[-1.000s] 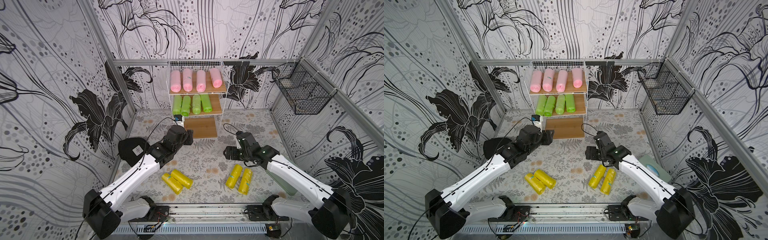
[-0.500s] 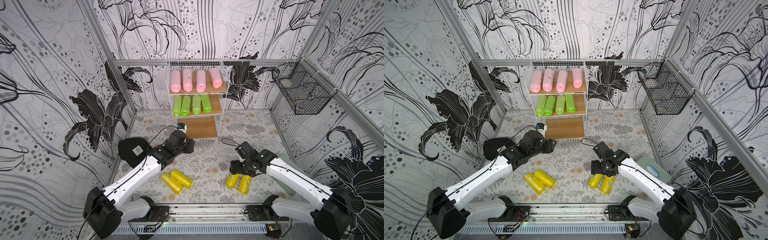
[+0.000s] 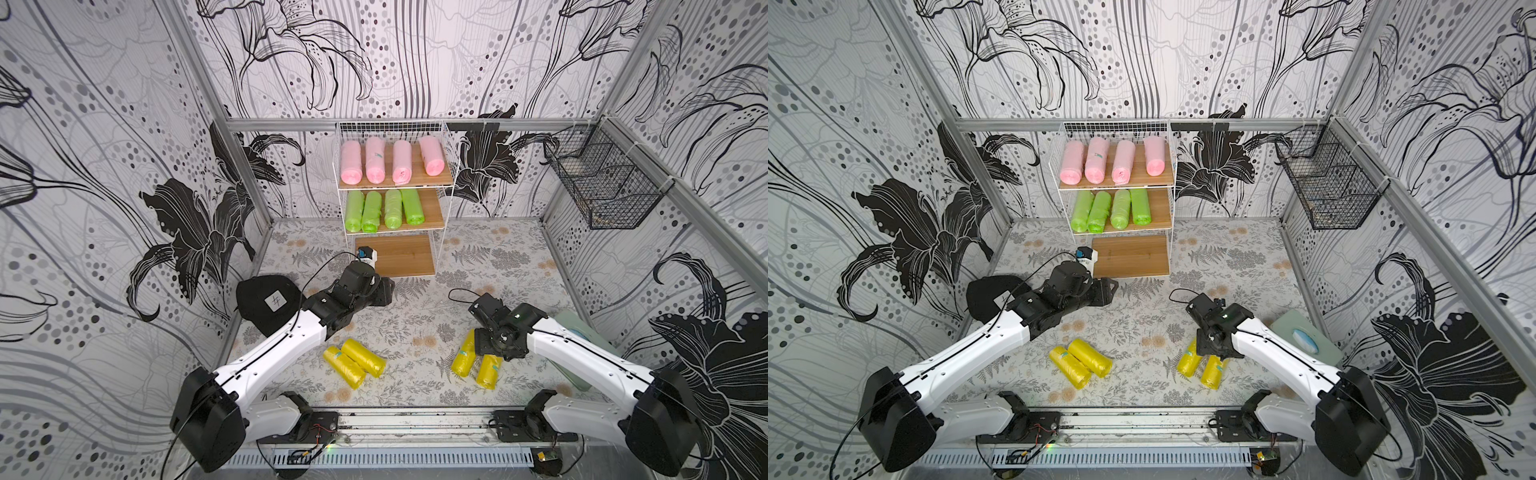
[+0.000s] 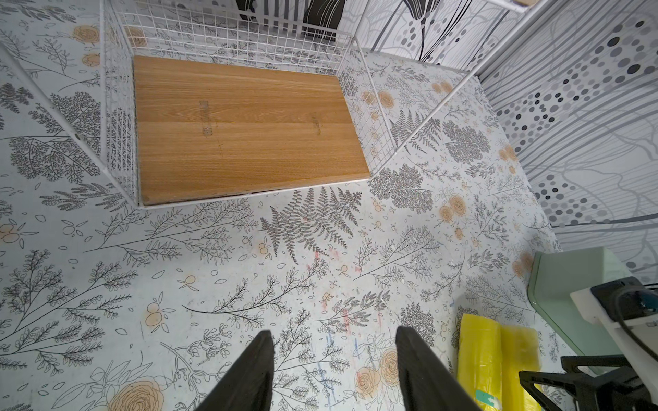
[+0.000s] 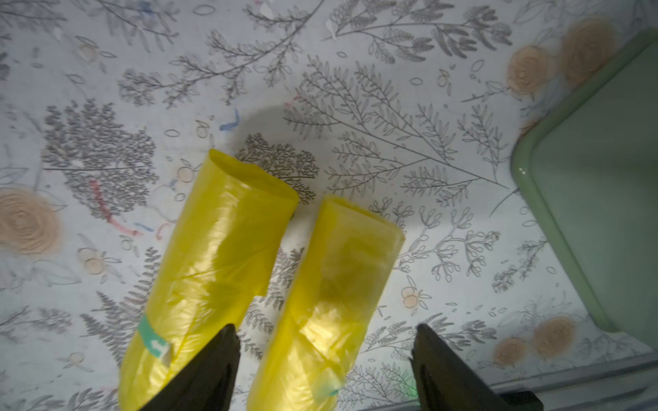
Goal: Sort the rolls of trash bags by color and place them on the shelf
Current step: Pick up the roll of trash bags from the center of the board.
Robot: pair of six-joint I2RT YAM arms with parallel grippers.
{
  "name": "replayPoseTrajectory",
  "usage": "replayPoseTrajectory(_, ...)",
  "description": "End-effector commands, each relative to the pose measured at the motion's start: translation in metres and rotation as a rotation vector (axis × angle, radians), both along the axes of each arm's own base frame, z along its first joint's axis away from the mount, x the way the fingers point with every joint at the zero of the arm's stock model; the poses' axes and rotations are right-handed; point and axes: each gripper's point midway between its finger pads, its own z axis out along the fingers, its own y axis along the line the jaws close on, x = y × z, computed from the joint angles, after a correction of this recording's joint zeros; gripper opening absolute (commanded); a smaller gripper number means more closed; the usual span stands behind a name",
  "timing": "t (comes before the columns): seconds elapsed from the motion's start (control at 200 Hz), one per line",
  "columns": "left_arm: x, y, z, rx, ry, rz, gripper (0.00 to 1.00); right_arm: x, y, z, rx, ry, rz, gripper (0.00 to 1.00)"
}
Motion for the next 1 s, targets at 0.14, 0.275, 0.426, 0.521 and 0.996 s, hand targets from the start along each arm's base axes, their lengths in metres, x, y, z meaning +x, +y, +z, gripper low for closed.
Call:
replayPoseTrajectory(0.14,0.004,-0.005,0.005,-0.044,-0.026,-0.008,0.57,-0.001,-0.012,-0.025,0.027,0.038,-0.083,0.77)
replayPoseTrajectory(0.275,0.004,-0.005,0.003,-0.045,-0.023,-0.008,0.57,0.006,-0.008,-0.037,0.085,0.031,-0.126,0.74)
replayPoseTrajectory(0.426,0.002,-0.004,0.003,-0.046,-0.023,-0.008,0.58,0.009,-0.01,-0.053,0.119,0.045,-0.173,0.69)
replayPoseTrajectory(0.521,0.001,-0.004,0.003,-0.047,-0.023,-0.006,0.58,0.01,-0.015,-0.058,0.127,0.033,-0.205,0.64)
replayPoseTrajectory(0.996,0.005,-0.004,0.001,-0.087,-0.03,0.024,0.58,0.037,-0.06,0.022,0.069,-0.343,-0.329,0.41)
